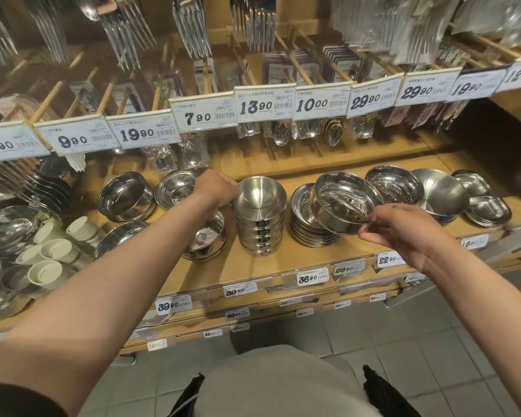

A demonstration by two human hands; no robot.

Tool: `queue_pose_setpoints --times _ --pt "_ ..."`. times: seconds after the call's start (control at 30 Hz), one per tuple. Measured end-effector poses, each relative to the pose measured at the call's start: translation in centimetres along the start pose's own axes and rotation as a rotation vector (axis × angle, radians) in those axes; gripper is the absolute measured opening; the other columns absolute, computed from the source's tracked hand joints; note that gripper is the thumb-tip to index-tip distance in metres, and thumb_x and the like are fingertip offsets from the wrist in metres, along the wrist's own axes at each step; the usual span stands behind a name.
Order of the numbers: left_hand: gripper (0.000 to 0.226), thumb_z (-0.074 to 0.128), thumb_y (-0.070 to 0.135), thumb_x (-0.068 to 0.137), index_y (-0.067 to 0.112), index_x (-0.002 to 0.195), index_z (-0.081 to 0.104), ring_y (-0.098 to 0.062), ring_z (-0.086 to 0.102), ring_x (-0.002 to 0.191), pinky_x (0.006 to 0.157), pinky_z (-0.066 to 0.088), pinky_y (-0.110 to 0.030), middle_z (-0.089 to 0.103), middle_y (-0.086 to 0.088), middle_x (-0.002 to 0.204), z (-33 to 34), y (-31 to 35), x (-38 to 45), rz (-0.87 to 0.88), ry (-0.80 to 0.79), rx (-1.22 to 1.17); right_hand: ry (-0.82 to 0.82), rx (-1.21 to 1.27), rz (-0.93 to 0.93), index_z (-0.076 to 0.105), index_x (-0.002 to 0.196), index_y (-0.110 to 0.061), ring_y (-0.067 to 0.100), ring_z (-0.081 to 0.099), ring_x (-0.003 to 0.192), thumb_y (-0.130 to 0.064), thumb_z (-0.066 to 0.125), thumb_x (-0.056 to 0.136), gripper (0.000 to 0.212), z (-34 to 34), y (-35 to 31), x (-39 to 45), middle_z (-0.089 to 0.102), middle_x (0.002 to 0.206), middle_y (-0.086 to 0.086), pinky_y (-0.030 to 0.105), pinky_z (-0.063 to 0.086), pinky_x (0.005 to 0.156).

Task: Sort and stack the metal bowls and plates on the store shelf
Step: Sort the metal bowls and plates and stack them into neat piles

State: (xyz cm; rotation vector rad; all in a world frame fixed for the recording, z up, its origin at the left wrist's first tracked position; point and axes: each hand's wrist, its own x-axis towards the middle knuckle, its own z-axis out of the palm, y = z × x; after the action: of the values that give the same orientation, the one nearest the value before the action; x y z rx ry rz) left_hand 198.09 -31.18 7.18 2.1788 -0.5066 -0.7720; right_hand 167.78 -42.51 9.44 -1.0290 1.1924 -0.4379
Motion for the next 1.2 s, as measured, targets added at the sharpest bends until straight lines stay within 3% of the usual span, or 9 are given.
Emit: queue_pose_setpoints --times 0.37,0.53,0.6,0.67,0.77,0.9,0.97,1.07,1.2 --pt "0.012 0.074 0.02 0.087 0.009 0.091 0.07 -0.021 0.059 0.073 0.079 0.06 -0.041 0.065 -0.009 0.084 -1.0 0.0 -1.3 0.067 0.01 0.112 -0.008 -0.003 0.006 0.062 0.094 0.002 0.022 0.071 0.066 0.008 0.056 0.088 0.011 -0.1 -0.3 0.1 0.071 0.067 0.015 0.033 0.06 0.073" --pt "0.027 0.069 0.027 0.089 0.007 0.106 0.073 -0.025 0.066 0.092 0.094 0.055 -0.04 0.074 -0.008 0.098 -1.8 2.9 -4.1 0.289 0.166 0.232 0.001 0.025 -0.015 0.062 0.095 0.002 0.023 0.069 0.067 0.008 0.055 0.09 0.01 -1.4 -1.1 -0.4 0.07 0.064 0.013 0.033 0.059 0.073" --pt "0.018 0.067 0.026 0.089 0.016 0.101 0.075 -0.014 0.066 0.081 0.082 0.055 -0.027 0.073 0.003 0.089 -0.9 5.4 -5.7 0.407 0.201 0.255 0.001 0.038 -0.033 0.062 0.095 0.001 0.022 0.069 0.068 0.007 0.056 0.091 0.009 -2.2 -1.6 -0.9 0.07 0.064 0.012 0.033 0.059 0.073" --pt "0.009 0.067 0.027 0.09 0.023 0.093 0.074 -0.007 0.066 0.067 0.07 0.056 -0.023 0.071 0.01 0.088 1.0 7.8 -7.2 0.457 0.101 0.178 0.004 0.051 -0.055 0.062 0.096 0.001 0.022 0.068 0.07 0.006 0.057 0.09 0.009 -3.3 -2.1 -1.4 0.07 0.067 0.012 0.034 0.059 0.075" --pt "0.022 0.067 0.037 0.092 0.018 0.104 0.069 -0.01 0.074 0.072 0.077 0.064 -0.038 0.07 0.001 0.102 5.3 10.2 -9.0 0.331 -0.276 0.053 0.021 0.061 -0.085 0.065 0.091 0.004 0.023 0.07 0.07 0.006 0.058 0.088 0.008 -5.3 -2.8 -2.1 0.071 0.075 0.016 0.034 0.059 0.078" --pt "0.024 0.067 0.032 0.095 0.009 0.103 0.067 -0.008 0.071 0.073 0.065 0.062 -0.023 0.076 -0.008 0.095 11.8 12.1 -12.1 0.123 -0.653 -0.184 0.042 0.054 -0.138 0.063 0.085 0.001 0.018 0.07 0.064 0.002 0.056 0.091 0.009 -7.8 -3.0 -2.6 0.07 0.067 0.012 0.04 0.061 0.088" --pt "0.013 0.062 0.016 0.098 0.004 0.095 0.067 -0.004 0.068 0.055 0.05 0.056 -0.015 0.076 -0.004 0.069 13.9 12.7 -12.9 0.094 -0.677 -0.287 0.023 0.058 -0.126 0.065 0.094 0.001 0.019 0.072 0.072 -0.007 0.06 0.094 0.009 -9.0 -3.0 -2.6 0.075 0.082 0.015 0.04 0.061 0.087" --pt "0.017 0.056 0.005 0.097 -0.012 0.098 0.06 -0.01 0.065 0.052 0.043 0.051 -0.014 0.069 -0.008 0.061 15.0 13.5 -12.7 0.094 -0.553 -0.303 0.026 0.023 -0.085 0.07 0.102 -0.008 0.025 0.072 0.091 -0.038 0.063 0.093 0.032 -11.1 -3.7 -1.9 0.073 0.103 0.015 0.037 0.064 0.071" --pt "0.011 0.053 0.004 0.098 0.005 0.087 0.056 -0.007 0.063 0.04 0.037 0.047 -0.014 0.065 -0.001 0.049 14.9 14.2 -11.9 0.114 -0.522 -0.276 0.062 -0.026 -0.039 0.066 0.099 -0.013 0.026 0.065 0.087 -0.047 0.063 0.088 0.035 -13.3 -4.8 0.0 0.064 0.1 0.012 0.035 0.062 0.064"
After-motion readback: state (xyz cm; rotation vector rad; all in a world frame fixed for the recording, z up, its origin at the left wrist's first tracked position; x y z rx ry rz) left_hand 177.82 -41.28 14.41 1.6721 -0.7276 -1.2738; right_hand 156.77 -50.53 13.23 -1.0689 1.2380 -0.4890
